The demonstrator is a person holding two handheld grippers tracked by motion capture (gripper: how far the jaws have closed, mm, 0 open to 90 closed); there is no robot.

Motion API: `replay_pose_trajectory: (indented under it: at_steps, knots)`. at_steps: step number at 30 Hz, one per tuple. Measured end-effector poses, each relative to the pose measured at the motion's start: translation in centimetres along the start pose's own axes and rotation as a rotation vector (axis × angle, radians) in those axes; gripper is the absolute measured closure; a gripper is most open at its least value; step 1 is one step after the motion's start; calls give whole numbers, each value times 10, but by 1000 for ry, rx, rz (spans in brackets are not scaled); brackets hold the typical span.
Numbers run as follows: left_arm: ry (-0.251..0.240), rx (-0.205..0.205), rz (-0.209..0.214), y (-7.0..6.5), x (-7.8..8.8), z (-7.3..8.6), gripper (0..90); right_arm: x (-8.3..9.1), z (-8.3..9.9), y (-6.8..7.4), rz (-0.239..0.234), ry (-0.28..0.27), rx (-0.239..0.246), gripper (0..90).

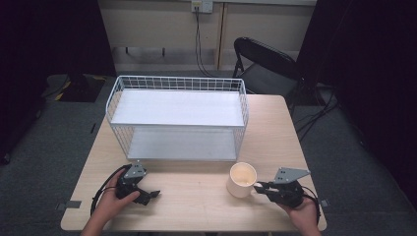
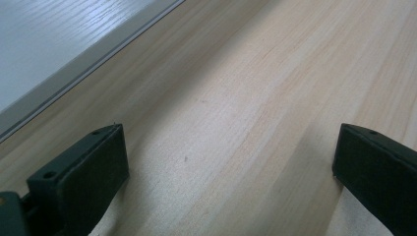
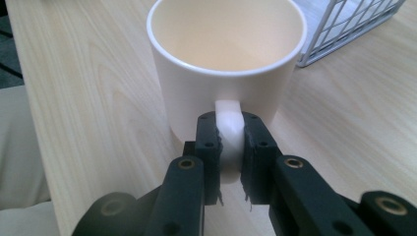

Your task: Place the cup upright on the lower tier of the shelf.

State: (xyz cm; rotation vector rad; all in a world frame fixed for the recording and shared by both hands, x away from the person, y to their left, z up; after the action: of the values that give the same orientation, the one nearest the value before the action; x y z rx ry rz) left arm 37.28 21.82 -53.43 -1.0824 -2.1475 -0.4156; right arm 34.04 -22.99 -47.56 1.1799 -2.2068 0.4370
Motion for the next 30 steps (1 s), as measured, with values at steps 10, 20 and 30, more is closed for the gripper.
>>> replay_pose_trajectory:
  at_steps: [10, 20, 30]
  knots:
    - [3, -1, 2, 0, 0, 0, 0, 7, -2, -3, 21, -72, -21, 806]
    - [5, 0, 2, 0, 0, 0, 0, 10, -9, -4, 40, -90, -24, 805]
    - [4, -2, 1, 0, 0, 0, 0, -2, -23, 3, 11, -92, -19, 805]
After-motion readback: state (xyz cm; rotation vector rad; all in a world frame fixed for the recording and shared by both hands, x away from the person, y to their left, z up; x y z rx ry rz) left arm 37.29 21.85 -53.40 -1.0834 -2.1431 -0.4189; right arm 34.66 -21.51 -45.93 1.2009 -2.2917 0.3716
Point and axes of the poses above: each handheld gripper's, and its own axes: x roughly backward along the jaws, z roughly out of its underside, y roughly to its left, the point moved 4 cm from there along -x, roughly forward along the jaws, and after that the axes turned 1 degree about z, right-handed, at the moved point
